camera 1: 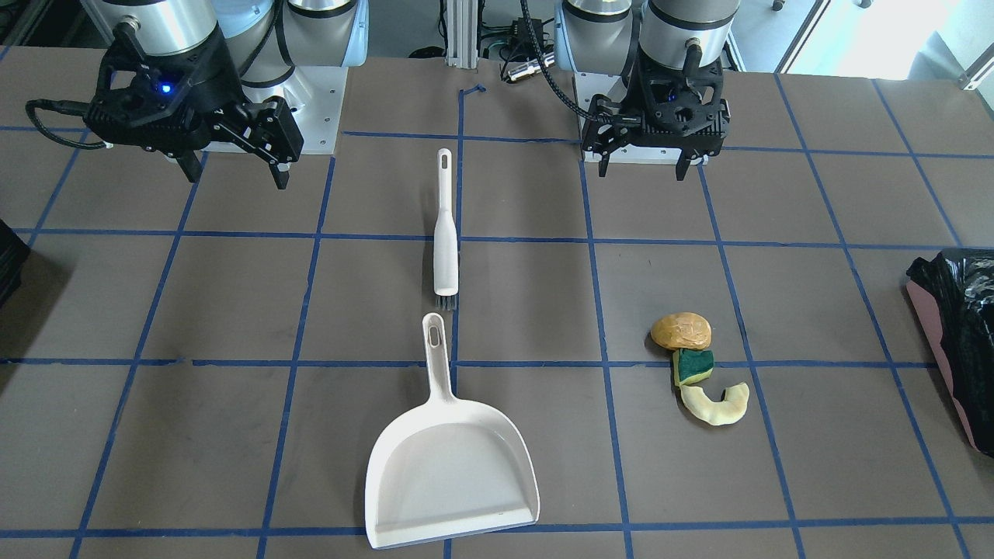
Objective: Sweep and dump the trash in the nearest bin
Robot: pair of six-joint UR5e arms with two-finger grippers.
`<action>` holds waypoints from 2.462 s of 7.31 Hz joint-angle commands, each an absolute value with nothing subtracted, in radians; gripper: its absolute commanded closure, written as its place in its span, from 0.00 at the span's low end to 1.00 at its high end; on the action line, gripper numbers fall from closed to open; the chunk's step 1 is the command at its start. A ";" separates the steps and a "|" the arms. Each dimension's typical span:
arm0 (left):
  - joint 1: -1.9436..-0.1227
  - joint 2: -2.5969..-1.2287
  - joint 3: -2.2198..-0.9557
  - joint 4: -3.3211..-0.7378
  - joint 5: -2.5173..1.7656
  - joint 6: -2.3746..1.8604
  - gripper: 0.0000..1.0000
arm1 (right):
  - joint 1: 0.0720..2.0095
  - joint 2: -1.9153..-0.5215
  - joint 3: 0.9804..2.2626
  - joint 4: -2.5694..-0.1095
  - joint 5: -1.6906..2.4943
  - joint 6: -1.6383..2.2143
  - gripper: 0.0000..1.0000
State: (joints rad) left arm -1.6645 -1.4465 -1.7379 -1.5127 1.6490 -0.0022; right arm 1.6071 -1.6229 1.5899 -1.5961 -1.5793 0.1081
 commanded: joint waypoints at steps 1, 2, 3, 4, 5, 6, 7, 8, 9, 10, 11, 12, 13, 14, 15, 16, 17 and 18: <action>-1.663 -1.448 -1.738 -1.513 1.651 0.002 0.00 | 1.608 -1.621 1.592 -1.595 -1.583 0.109 0.00; -1.661 -1.448 -1.740 -1.505 1.651 0.002 0.00 | 1.608 -1.621 1.594 -1.595 -1.580 0.109 0.00; -1.661 -1.451 -1.741 -1.503 1.651 -0.002 0.00 | 1.608 -1.621 1.594 -1.595 -1.580 0.107 0.00; -1.663 -1.456 -1.743 -1.502 1.651 -0.005 0.00 | 1.608 -1.620 1.594 -1.595 -1.582 0.107 0.00; -1.661 -1.456 -1.743 -1.502 1.652 -0.002 0.00 | 1.608 -1.620 1.594 -1.595 -1.580 0.107 0.00; -1.661 -1.456 -1.743 -1.502 1.652 -0.002 0.00 | 1.608 -1.618 1.597 -1.594 -1.582 0.104 0.00; -1.661 -1.457 -1.743 -1.502 1.652 0.002 0.00 | 1.608 -1.620 1.597 -1.594 -1.582 0.104 0.00; -1.661 -1.466 -1.743 -1.500 1.652 0.002 0.00 | 1.608 -1.620 1.597 -1.594 -1.583 0.103 0.00; -1.661 -1.468 -1.743 -1.502 1.655 0.003 0.00 | 1.608 -1.620 1.597 -1.594 -1.583 0.101 0.00; -1.661 -1.465 -1.743 -1.502 1.655 0.002 0.00 | 1.608 -1.620 1.597 -1.594 -1.582 0.101 0.00; -1.661 -1.465 -1.744 -1.503 1.657 -0.002 0.00 | 1.608 -1.620 1.597 -1.594 -1.583 0.101 0.00; -1.661 -1.466 -1.746 -1.503 1.657 -0.002 0.00 | 1.608 -1.620 1.597 -1.594 -1.582 0.101 0.00; -1.661 -1.465 -1.756 -1.502 1.654 -0.002 0.00 | 1.608 -1.620 1.597 -1.594 -1.582 0.101 0.00; -1.661 -1.465 -1.769 -1.496 1.652 -0.002 0.00 | 1.608 -1.620 1.597 -1.594 -1.582 0.101 0.00; -1.660 -1.465 -1.764 -1.470 1.652 -0.002 0.00 | 1.608 -1.620 1.597 -1.594 -1.582 0.101 0.00; -1.663 -1.477 -1.763 -1.436 1.648 -0.005 0.00 | 1.608 -1.623 1.601 -1.591 -1.582 0.101 0.00; -1.663 -1.491 -1.756 -1.433 1.637 -0.006 0.00 | 1.609 -1.634 1.641 -1.569 -1.582 0.094 0.00; -1.663 -1.514 -1.750 -1.416 1.573 -0.049 0.00 | 1.611 -1.684 1.698 -1.551 -1.582 0.083 0.00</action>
State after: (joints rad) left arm -1.6625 -1.4907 -1.7570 -1.4346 1.6251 -0.0158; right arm 1.6091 -1.6414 1.6411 -1.5723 -1.5815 0.0936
